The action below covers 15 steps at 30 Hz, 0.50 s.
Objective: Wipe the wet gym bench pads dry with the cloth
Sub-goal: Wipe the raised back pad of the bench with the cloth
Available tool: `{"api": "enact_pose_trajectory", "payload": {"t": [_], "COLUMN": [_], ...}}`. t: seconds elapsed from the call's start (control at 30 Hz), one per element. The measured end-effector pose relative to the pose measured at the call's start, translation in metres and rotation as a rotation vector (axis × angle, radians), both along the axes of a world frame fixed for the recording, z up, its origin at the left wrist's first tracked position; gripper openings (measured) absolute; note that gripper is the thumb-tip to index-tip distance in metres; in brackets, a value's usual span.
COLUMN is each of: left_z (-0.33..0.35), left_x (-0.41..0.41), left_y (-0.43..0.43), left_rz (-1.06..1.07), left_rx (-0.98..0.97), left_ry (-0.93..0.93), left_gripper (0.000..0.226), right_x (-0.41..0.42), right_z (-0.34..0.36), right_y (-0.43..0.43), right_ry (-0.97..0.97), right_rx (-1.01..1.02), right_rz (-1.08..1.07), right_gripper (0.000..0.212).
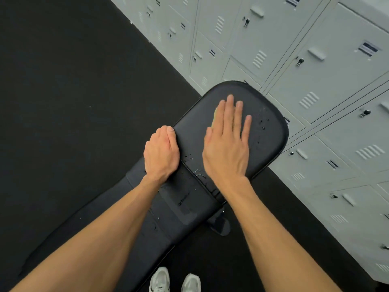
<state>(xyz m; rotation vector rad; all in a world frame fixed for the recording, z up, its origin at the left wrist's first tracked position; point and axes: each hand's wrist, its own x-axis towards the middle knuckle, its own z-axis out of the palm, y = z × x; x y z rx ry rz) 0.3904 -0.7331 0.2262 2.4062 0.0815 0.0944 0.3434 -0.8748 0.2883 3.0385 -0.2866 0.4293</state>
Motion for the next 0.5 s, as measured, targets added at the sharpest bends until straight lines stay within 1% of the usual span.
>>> {"api": "enact_pose_trajectory", "payload": {"t": [0.1, 0.2, 0.27, 0.37, 0.43, 0.5], "left_z": [-0.002, -0.003, -0.006, -0.004, -0.001, -0.003], "left_x": [-0.001, 0.000, 0.000, 0.002, 0.001, -0.001], "left_y": [0.000, 0.001, 0.001, 0.000, 0.000, -0.003], "left_rz": [-0.032, -0.042, -0.015, 0.004, 0.003, -0.012], "left_rx": [0.002, -0.001, -0.004, 0.002, 0.008, 0.018], "left_ry": [-0.023, -0.022, -0.010, -0.006, -0.005, -0.011], "left_gripper": [0.038, 0.041, 0.040, 0.038, 0.038, 0.039], "right_x": [-0.005, 0.023, 0.031, 0.016, 0.004, 0.007], "right_z": [-0.021, -0.021, -0.017, -0.013, -0.018, -0.024], "right_y": [0.034, 0.028, 0.013, 0.014, 0.028, 0.031], "right_ry": [0.072, 0.099, 0.080, 0.027, 0.048, 0.075], "right_rx": [-0.063, -0.145, -0.144, -0.032, -0.039, -0.086], "right_rz": [0.152, 0.282, 0.238, 0.085, 0.084, 0.153], "right_gripper": [0.070, 0.066, 0.065, 0.067, 0.069, 0.070]}}
